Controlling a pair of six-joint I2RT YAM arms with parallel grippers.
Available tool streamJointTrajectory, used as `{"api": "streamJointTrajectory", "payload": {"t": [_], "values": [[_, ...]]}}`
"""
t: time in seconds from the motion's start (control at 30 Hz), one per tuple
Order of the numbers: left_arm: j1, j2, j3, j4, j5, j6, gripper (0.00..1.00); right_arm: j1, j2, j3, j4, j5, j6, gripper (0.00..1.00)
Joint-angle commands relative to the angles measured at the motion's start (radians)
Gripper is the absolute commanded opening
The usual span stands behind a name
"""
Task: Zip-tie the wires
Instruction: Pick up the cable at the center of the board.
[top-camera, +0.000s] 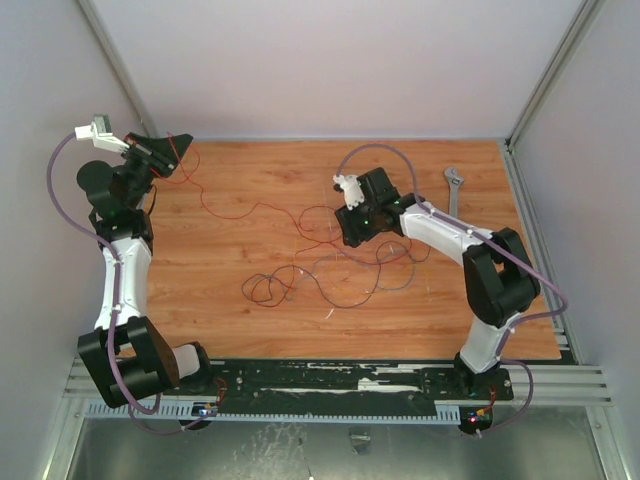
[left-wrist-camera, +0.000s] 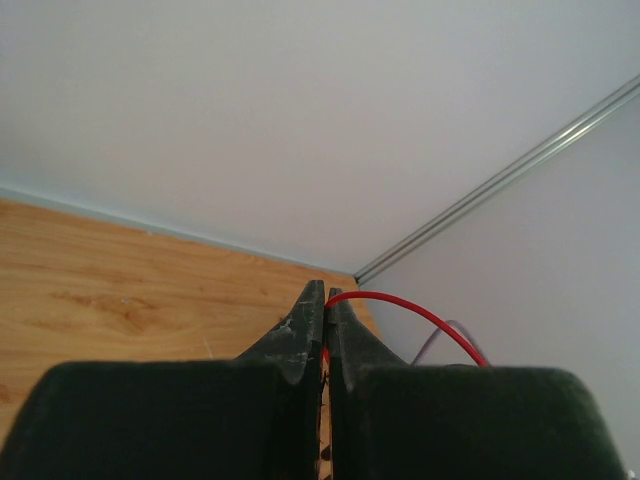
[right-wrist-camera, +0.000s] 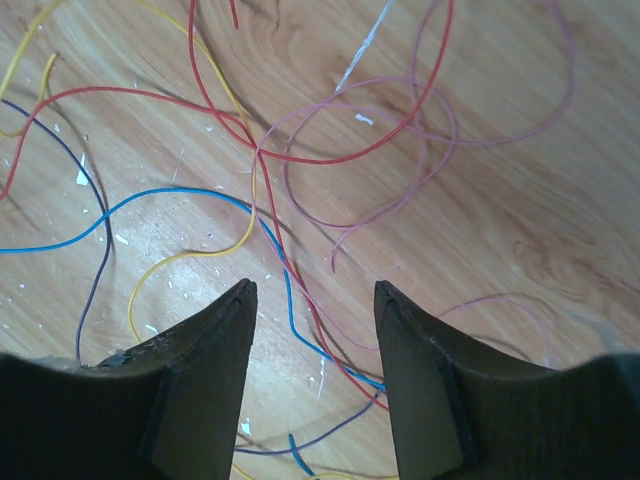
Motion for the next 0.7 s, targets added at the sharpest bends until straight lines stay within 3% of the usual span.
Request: {"api": "streamJointTrajectory", "payload": {"t": [0.0, 0.3, 0.47, 0.67], "values": [[-0.004, -0.021, -0.011, 0.019, 0.008, 0.019, 0.0, 0.01, 0.059, -0.004, 0.003, -0.053, -0.029, 0.51], [-0.003, -0.027, -0.019, 0.015, 0.013, 0.023, 0.0, 0.01, 0.128, 0.0, 0.046, -0.067, -0.044, 0.49], [-0.003, -0.025, -0.022, 0.016, 0.014, 0.023, 0.0, 0.01, 0.154, 0.003, 0.049, -0.045, -0.045, 0.42], [-0.003, -0.023, -0.014, 0.017, 0.015, 0.021, 0.0, 0.009, 0.087, 0.011, 0.041, 0.046, -0.035, 0.1]]}}
